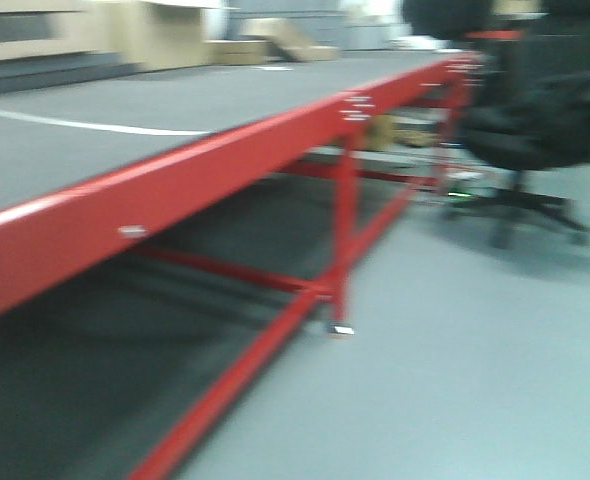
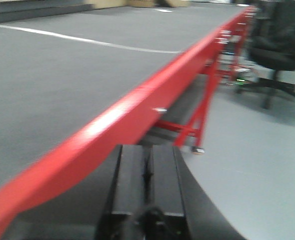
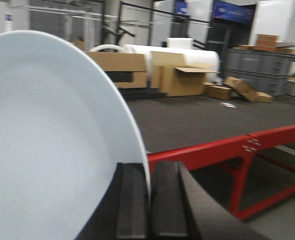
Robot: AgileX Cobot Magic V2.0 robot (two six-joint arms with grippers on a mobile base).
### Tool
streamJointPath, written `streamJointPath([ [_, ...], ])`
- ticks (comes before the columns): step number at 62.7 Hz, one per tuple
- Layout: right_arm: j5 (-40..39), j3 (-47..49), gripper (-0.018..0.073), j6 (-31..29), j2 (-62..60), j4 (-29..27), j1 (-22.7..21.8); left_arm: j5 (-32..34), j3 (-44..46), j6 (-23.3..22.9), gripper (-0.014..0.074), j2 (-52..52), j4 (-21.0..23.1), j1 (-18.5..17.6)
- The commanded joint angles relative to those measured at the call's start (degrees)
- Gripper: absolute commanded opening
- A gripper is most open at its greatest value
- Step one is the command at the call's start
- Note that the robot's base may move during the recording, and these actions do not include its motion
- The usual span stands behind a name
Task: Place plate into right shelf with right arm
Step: 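Drive past the red workbench toward the steel shelf rack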
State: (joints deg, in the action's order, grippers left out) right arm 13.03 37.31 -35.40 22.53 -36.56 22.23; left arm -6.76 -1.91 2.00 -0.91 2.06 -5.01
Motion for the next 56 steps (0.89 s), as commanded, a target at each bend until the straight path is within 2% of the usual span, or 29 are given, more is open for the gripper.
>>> streamJointPath([
  [1, -4.88, 1.6, 0.0056, -0.03, 0.25, -1.07, -0.25, 4.99, -0.46, -0.19, -0.0047, -0.37, 0.33, -0.29],
  [56, -4.71, 1.6, 0.0056, -0.04, 0.25, -1.07, -0.25, 4.99, -0.46, -0.19, -0.0047, -0.37, 0.33, -0.29],
])
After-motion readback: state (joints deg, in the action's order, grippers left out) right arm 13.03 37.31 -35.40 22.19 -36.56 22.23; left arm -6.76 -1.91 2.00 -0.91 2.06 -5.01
